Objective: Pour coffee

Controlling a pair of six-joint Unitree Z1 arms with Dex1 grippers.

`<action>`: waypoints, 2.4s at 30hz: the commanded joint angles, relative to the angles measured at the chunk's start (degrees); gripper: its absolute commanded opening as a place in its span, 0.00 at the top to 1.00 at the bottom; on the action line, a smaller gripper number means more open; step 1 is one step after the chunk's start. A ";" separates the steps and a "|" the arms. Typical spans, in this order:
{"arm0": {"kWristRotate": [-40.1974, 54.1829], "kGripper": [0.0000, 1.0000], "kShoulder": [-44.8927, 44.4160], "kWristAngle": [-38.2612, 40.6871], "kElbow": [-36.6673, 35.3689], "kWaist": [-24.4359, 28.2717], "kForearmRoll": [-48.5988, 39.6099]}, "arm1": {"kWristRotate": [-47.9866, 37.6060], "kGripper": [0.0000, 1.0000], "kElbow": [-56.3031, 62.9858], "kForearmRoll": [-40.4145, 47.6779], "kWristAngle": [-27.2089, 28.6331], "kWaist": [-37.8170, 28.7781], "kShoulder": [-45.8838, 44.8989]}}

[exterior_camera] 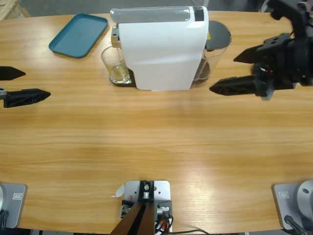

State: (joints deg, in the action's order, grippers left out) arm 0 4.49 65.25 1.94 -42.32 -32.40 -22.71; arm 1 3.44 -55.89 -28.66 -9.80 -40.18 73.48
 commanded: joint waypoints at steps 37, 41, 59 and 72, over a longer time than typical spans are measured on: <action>5.80 0.00 -5.94 4.46 18.41 -1.08 28.21 | 1.92 0.00 25.20 19.99 -1.80 -0.90 -10.29; 5.80 0.00 -5.87 4.39 18.50 -1.08 28.33 | 1.92 0.00 25.30 20.20 -1.63 -0.90 -10.01; 5.80 0.00 -5.48 4.39 18.59 -1.08 28.56 | 1.75 0.00 25.43 20.48 -1.45 -0.93 -9.59; 5.87 0.00 -5.09 4.39 18.68 -1.08 28.95 | 1.57 0.00 25.48 20.66 -1.52 -0.90 -9.13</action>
State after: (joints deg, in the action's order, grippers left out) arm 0 9.79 58.82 5.53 -25.85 -32.68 5.34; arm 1 5.18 -32.44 -8.83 -10.83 -40.62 62.90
